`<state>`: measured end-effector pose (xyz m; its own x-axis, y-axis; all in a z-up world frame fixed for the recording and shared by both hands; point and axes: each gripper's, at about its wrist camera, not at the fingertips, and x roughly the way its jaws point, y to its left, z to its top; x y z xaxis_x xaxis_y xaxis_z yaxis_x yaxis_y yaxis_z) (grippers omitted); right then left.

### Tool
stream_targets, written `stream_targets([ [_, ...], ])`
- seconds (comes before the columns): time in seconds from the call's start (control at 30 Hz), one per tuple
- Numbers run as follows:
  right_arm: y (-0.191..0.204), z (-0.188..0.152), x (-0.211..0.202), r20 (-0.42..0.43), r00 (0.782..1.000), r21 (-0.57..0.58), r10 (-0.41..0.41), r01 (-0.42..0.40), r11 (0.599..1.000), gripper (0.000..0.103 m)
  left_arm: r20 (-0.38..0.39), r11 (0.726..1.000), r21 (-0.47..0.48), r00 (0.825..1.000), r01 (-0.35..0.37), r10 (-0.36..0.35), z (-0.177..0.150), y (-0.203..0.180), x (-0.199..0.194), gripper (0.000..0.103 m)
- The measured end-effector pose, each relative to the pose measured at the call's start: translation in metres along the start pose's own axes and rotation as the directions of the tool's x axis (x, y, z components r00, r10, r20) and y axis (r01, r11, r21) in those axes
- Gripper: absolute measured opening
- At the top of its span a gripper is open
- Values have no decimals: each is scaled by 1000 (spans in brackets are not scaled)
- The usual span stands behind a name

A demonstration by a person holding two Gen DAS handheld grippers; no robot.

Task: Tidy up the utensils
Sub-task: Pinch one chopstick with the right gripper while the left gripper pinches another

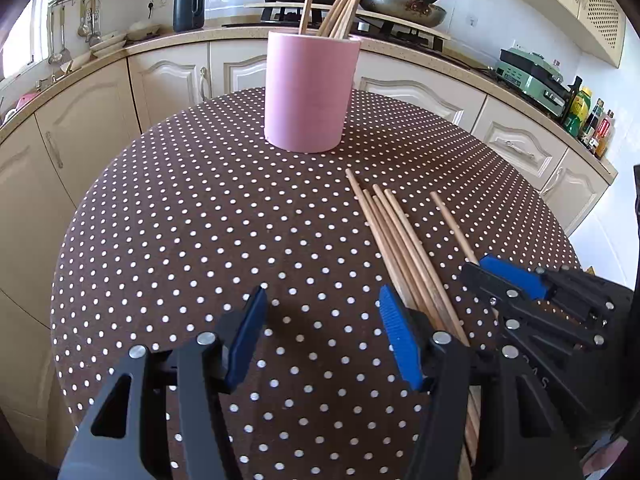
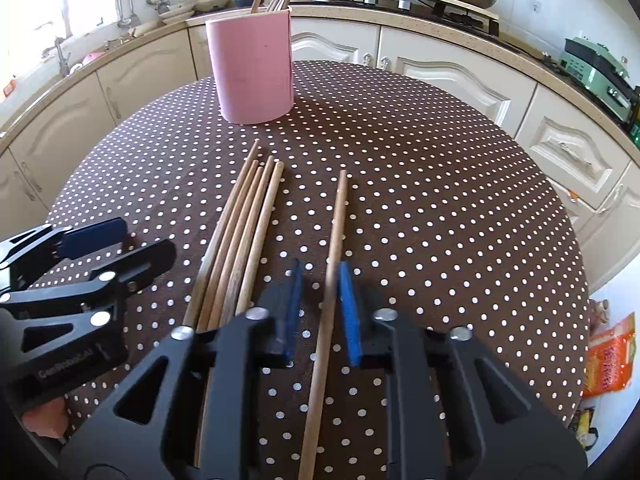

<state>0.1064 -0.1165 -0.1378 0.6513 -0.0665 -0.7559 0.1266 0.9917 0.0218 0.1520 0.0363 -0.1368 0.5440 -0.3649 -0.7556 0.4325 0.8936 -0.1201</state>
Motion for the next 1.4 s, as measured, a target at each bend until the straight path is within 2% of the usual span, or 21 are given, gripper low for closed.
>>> stream_targets([
  [0.13, -9, -8, -4, 21, 998, 22, 56, -56, 998, 6, -16, 1000, 17, 1000, 10, -9, 4, -9, 4, 58],
  [0.23, -19, -10, -6, 26, 995, 69, 101, -103, 992, 6, -27, 999, 38, 1000, -10, 11, 6, -16, 8, 58],
  [0.57, -18, -10, -10, 30, 991, 101, 130, -133, 986, 6, -72, 997, 68, 997, -31, 36, 16, -27, 16, 63],
  [0.77, -21, -9, -9, 30, 990, 106, 137, -140, 985, 6, -114, 997, 46, 991, -60, 65, 22, -29, 19, 65],
  [1.03, -20, -9, -9, 28, 991, 101, 132, -134, 986, 6, -187, 992, -23, 975, -125, 118, 35, -27, 26, 65],
  [1.17, -20, -9, -9, 28, 990, 105, 137, -139, 985, 6, -228, 990, -43, 966, -133, 120, 46, -29, 35, 65],
  [1.4, -28, -2, -5, 15, 986, 140, 165, -165, 976, 6, -293, 978, -55, 940, -201, 176, 62, -35, 49, 66],
])
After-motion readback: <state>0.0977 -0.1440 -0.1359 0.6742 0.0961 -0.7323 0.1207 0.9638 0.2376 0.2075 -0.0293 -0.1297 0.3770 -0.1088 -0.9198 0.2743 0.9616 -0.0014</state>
